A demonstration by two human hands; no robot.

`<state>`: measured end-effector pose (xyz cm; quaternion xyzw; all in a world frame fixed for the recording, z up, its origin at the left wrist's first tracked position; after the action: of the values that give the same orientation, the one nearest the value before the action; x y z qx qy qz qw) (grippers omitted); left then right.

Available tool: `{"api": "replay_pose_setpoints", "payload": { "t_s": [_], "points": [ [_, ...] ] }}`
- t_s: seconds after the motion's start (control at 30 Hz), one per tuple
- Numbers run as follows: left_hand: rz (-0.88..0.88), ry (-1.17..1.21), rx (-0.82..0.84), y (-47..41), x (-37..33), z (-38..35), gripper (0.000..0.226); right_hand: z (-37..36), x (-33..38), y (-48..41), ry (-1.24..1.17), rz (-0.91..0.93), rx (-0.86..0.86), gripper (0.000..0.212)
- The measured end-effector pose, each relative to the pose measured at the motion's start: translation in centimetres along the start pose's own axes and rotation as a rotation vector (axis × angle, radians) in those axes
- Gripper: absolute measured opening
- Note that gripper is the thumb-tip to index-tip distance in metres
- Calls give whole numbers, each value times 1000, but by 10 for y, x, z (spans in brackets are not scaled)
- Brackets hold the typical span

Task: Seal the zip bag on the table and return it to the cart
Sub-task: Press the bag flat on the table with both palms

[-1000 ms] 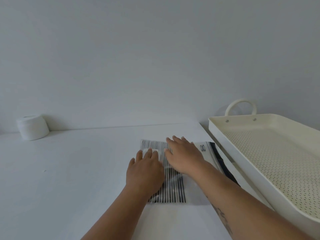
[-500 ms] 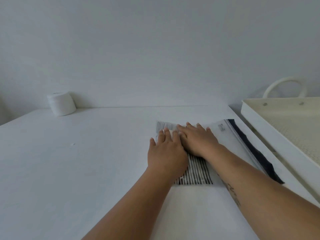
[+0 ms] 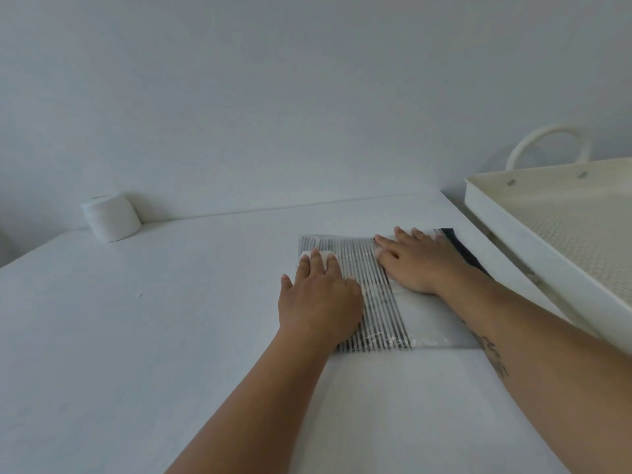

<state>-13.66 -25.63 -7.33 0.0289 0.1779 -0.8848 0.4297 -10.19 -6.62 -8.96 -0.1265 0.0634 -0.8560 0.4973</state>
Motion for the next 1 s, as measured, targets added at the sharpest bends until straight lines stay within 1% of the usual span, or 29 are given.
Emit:
{"api": "replay_pose_setpoints", "payload": {
  "t_s": [0.13, 0.27, 0.3, 0.37, 0.4, 0.43, 0.47, 0.53, 0.6, 0.67, 0.8, 0.87, 1.0],
  "points": [
    [-11, -7, -4, 0, 1, 0, 61, 8, -37, 6, 47, -92, 11, 59],
    [-22, -4, -8, -1, 1, 0, 61, 20, -47, 9, 142, -184, 46, 59],
    [-26, 0, -11, -1, 2, 0, 61, 26, -47, 9, 174, -184, 17, 58],
    [-34, 3, -19, -1, 2, 0, 60, 39, -39, 7, 167, -128, -128, 55],
    [-39, 1, -23, -1, 2, 0, 60, 45, -31, 6, 111, -77, -193, 53],
    [-41, -1, -28, -1, 1, 1, 59, 49, -19, 6, 36, -17, -219, 53],
    [-41, -3, -31, -1, 1, 1, 59, 52, -4, 6, -40, 35, -198, 52],
    [-39, -2, -28, -1, 1, 0, 59, 49, 24, 10, -130, 93, -86, 50],
    [-39, 3, -23, 0, 1, 0, 58, 35, 43, 16, -154, 111, 10, 49],
    [-32, 3, -16, 1, 2, 1, 58, 20, 49, 22, -146, 104, 57, 48],
    [-28, -17, -2, 1, 5, 0, 59, 4, 45, 29, -127, 84, 4, 51],
    [-24, -14, 3, 1, 5, -1, 60, 4, 37, 28, -103, 66, 7, 55],
    [-21, -3, 2, 4, 0, -2, 60, 11, -2, 28, -46, -27, 13, 56]
  ]
}}
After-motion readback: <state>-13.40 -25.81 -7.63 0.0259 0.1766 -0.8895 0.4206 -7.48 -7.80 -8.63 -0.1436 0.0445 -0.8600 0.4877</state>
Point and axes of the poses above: each hand's wrist, its own y-axis away from the middle knuckle, its own z-axis out of the back of the hand, x = y × z, the point moved 1 cm from there along -y, towards the middle knuckle, and after that the axes turned 15 degrees about -x, right-handed, at the moved point
